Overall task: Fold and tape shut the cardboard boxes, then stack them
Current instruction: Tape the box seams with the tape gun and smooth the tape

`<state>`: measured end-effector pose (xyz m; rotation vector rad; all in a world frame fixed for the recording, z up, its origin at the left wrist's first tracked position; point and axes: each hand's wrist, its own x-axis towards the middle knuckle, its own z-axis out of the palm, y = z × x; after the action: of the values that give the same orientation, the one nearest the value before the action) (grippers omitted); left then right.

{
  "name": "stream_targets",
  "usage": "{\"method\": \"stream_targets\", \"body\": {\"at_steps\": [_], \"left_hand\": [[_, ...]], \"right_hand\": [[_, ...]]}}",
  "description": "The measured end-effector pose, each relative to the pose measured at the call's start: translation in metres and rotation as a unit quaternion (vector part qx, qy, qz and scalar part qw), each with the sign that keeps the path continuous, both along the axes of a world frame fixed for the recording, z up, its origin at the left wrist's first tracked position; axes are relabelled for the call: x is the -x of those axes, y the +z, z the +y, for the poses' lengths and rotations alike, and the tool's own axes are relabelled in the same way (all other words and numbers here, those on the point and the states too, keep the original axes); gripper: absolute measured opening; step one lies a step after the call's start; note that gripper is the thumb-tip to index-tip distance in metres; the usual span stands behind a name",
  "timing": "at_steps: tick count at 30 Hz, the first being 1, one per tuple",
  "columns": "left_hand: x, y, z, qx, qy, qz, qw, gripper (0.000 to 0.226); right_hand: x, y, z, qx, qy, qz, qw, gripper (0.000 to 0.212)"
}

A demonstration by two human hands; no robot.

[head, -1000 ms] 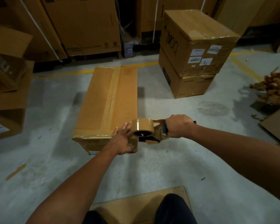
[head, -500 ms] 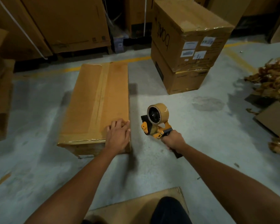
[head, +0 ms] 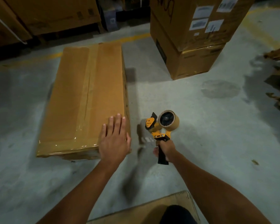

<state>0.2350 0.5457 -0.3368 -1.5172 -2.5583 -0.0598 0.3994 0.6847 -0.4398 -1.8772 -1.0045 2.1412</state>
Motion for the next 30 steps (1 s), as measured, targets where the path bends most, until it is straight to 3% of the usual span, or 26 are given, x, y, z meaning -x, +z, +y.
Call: {"method": "stream_targets", "body": {"at_steps": [3,5,9,11,12,14,17,19,21,24,26,28,30], "left_hand": [[0.004,-0.011,-0.002,-0.051,-0.025,0.026,0.998,0.058],[0.006,-0.014,-0.003,-0.061,-0.032,0.037,0.997,0.056],[0.004,-0.007,-0.003,-0.041,-0.02,0.011,0.999,0.054],[0.002,0.003,-0.003,-0.022,-0.013,-0.024,0.999,0.059],[0.0,0.009,-0.004,-0.014,-0.012,-0.044,0.999,0.063],[-0.001,0.02,-0.009,-0.012,-0.023,-0.087,0.996,0.069],[0.015,0.033,-0.022,-0.004,-0.092,-0.145,0.985,0.066],[0.04,0.034,-0.039,0.022,-0.138,-0.111,0.984,0.062],[0.073,0.032,-0.062,0.059,-0.137,-0.068,0.986,0.063],[0.108,0.029,-0.089,0.105,-0.153,-0.034,0.982,0.071],[0.115,0.027,-0.092,0.125,-0.178,-0.013,0.976,0.071],[0.115,0.025,-0.089,0.132,-0.192,-0.003,0.973,0.072],[0.114,0.019,-0.089,0.14,-0.195,-0.002,0.971,0.072]], "right_hand": [[-0.004,-0.011,0.003,-0.022,0.004,-0.022,1.0,0.008],[-0.009,-0.017,0.005,-0.065,0.039,-0.092,0.993,0.021],[-0.008,0.0,0.002,-0.149,0.107,-0.274,0.944,0.041],[0.005,0.025,-0.005,-0.204,0.107,-0.319,0.919,0.046],[0.014,0.04,-0.009,-0.268,0.101,-0.301,0.91,0.044],[0.036,0.067,-0.023,-0.419,0.08,-0.182,0.886,0.037],[0.077,0.119,-0.056,-0.531,0.08,-0.042,0.843,0.032],[0.099,0.141,-0.076,-0.595,0.141,0.015,0.791,0.041],[0.113,0.139,-0.092,-0.652,0.25,0.062,0.713,0.045],[0.117,0.112,-0.094,-0.761,0.387,0.028,0.52,0.046],[0.114,0.103,-0.088,-0.792,0.441,-0.009,0.422,0.048],[0.114,0.097,-0.08,-0.805,0.471,-0.038,0.359,0.054],[0.114,0.095,-0.077,-0.799,0.5,-0.055,0.329,0.058]]}}
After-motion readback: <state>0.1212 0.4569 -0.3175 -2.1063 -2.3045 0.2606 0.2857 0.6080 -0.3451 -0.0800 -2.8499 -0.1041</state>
